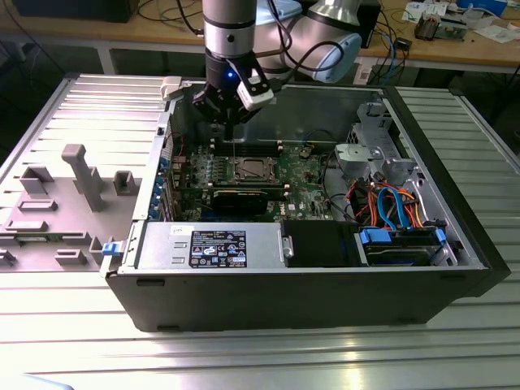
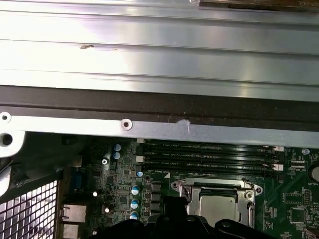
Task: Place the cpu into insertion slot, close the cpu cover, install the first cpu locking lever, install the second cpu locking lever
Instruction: 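Install the first cpu locking lever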
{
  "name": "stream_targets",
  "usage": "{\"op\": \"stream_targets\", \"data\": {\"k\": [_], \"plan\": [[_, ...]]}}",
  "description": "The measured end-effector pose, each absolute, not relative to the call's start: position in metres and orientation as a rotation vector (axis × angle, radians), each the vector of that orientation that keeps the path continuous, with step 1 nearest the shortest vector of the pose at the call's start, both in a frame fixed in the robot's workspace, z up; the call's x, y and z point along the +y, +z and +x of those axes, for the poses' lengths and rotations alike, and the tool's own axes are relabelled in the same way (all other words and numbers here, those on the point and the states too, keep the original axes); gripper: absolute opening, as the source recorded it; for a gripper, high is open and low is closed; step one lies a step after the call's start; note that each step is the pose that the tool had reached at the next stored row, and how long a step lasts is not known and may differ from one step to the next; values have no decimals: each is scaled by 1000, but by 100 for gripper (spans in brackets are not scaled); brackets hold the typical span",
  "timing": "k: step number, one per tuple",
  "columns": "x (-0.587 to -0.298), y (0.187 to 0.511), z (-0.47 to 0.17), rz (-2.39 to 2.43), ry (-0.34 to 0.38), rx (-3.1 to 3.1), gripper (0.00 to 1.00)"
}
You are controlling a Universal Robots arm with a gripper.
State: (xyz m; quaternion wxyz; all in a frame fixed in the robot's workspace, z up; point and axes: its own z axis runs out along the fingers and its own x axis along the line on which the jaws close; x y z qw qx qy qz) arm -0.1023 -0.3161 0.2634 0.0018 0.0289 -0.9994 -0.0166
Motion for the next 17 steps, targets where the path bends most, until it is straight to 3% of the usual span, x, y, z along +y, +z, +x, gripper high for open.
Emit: {"op": "stream_targets", "data": {"k": [17], "plan": [[-316, 263, -96, 91, -52, -3136, 11]]}}
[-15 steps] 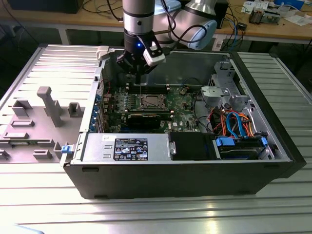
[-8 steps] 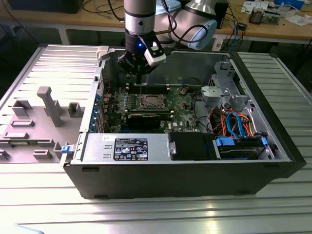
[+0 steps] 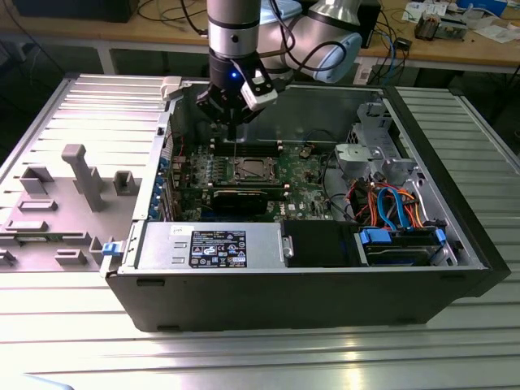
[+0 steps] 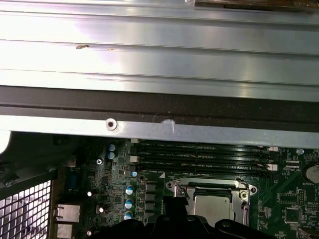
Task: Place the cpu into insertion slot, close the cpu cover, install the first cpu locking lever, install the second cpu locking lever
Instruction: 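Install the first cpu locking lever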
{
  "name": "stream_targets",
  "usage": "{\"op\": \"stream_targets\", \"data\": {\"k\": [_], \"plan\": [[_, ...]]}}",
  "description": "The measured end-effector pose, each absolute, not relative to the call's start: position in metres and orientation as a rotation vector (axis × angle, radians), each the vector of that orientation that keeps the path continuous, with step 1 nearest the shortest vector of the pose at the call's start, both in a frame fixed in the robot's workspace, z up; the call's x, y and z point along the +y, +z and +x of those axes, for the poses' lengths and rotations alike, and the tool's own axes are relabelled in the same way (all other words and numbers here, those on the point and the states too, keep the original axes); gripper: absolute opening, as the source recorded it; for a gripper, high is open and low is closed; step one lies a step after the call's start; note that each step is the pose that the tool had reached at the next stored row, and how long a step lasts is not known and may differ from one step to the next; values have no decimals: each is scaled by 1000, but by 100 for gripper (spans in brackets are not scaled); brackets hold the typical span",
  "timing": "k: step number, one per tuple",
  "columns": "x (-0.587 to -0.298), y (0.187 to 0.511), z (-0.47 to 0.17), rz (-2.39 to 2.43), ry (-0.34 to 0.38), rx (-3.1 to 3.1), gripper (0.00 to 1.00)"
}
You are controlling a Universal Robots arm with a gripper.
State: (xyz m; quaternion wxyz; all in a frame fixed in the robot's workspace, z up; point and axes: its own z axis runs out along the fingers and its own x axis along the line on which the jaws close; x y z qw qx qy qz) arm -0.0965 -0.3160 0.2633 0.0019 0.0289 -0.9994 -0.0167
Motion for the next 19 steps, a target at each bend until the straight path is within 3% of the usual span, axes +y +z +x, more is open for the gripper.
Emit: {"op": "stream_targets", "data": {"k": [19], "plan": [[-316, 263, -90, 90, -53, -3136, 11]]}}
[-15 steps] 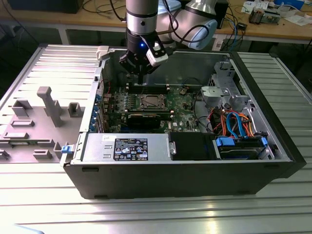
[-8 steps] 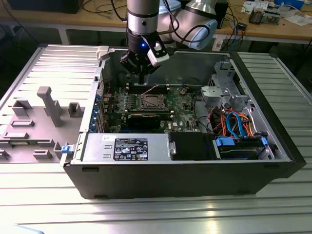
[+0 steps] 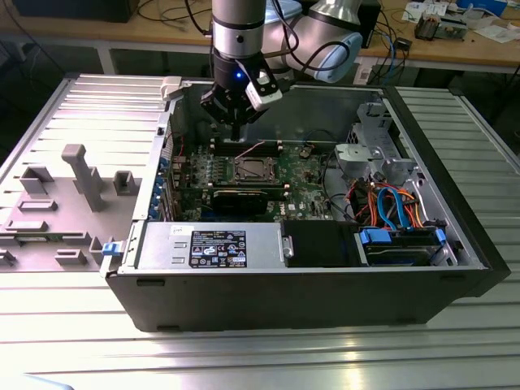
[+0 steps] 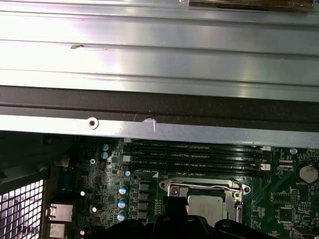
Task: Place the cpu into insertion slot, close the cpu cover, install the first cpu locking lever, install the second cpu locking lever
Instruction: 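Install the first cpu locking lever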
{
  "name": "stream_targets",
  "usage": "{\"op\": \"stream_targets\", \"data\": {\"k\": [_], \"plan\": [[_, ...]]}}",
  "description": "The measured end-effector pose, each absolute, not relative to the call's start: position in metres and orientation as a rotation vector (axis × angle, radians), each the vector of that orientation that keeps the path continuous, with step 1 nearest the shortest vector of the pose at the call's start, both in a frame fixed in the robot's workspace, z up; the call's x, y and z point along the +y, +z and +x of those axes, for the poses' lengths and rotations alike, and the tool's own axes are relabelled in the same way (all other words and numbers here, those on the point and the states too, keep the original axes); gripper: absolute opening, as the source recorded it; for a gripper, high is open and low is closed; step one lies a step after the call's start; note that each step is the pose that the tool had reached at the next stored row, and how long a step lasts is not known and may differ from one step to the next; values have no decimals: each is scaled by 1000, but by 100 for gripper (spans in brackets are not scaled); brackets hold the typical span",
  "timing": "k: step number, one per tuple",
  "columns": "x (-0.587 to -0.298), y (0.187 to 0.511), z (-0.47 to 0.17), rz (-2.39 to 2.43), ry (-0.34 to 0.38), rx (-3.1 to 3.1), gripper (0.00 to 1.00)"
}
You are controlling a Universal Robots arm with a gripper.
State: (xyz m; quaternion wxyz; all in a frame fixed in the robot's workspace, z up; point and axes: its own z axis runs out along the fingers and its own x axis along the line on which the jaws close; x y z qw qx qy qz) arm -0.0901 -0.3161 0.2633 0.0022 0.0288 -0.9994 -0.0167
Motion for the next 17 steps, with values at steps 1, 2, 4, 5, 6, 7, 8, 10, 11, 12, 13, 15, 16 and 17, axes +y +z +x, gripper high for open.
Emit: {"op": "stream_targets", "data": {"k": [1, 2, 4, 5, 6, 7, 8, 10, 11, 12, 13, 15, 16, 17], "plan": [[-316, 263, -90, 91, -53, -3136, 11], [-316, 263, -90, 91, -58, -3136, 11], [-318, 262, -90, 91, -76, -3136, 11], [-319, 261, -90, 91, -88, -3136, 11], [-319, 259, -90, 91, -93, -3136, 11], [-319, 258, -90, 91, -92, -3136, 11], [-319, 257, -90, 90, -93, -3136, 11], [-319, 253, -87, 91, -92, -3136, 11], [-319, 253, -86, 91, -92, -3136, 11], [-319, 252, -86, 91, -92, -3136, 11], [-319, 251, -85, 91, -92, -3136, 11], [-319, 249, -85, 90, -103, -3136, 11], [-320, 249, -84, 86, -118, -3136, 11], [-320, 249, -84, 84, -124, -3136, 11]]}}
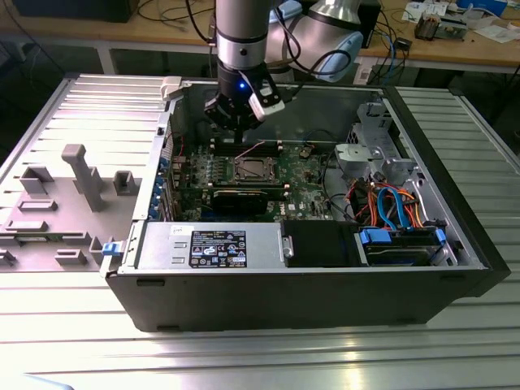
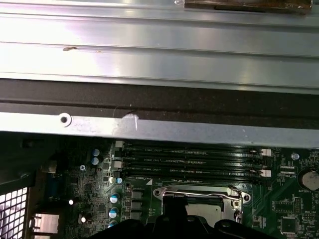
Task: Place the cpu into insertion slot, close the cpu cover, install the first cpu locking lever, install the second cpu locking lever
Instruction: 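Install the first cpu locking lever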
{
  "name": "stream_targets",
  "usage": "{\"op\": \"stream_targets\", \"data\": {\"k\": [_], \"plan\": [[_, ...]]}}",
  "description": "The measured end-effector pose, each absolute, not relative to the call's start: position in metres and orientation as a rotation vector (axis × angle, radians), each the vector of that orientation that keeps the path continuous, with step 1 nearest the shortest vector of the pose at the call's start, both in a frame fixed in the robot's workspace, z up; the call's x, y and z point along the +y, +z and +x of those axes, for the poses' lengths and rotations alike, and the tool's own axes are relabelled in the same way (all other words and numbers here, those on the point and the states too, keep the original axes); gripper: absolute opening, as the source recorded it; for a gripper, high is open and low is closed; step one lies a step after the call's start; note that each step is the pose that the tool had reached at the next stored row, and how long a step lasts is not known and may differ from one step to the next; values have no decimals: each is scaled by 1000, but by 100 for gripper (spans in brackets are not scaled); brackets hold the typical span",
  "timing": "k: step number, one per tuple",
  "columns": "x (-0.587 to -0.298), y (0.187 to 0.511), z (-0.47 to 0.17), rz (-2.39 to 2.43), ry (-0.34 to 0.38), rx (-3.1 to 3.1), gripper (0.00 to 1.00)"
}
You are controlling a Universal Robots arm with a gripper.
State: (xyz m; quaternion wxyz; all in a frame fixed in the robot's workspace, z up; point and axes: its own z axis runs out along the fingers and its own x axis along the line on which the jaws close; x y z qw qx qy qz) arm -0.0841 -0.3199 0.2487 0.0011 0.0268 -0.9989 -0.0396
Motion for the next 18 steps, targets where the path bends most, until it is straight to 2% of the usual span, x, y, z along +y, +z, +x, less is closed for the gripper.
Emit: {"op": "stream_targets", "data": {"k": [11, 14, 18], "plan": [[-320, 248, -84, 82, -128, -3136, 11], [-320, 248, -83, 74, -174, -3135, 11], [-320, 246, -81, 71, -177, -3135, 11]]}}
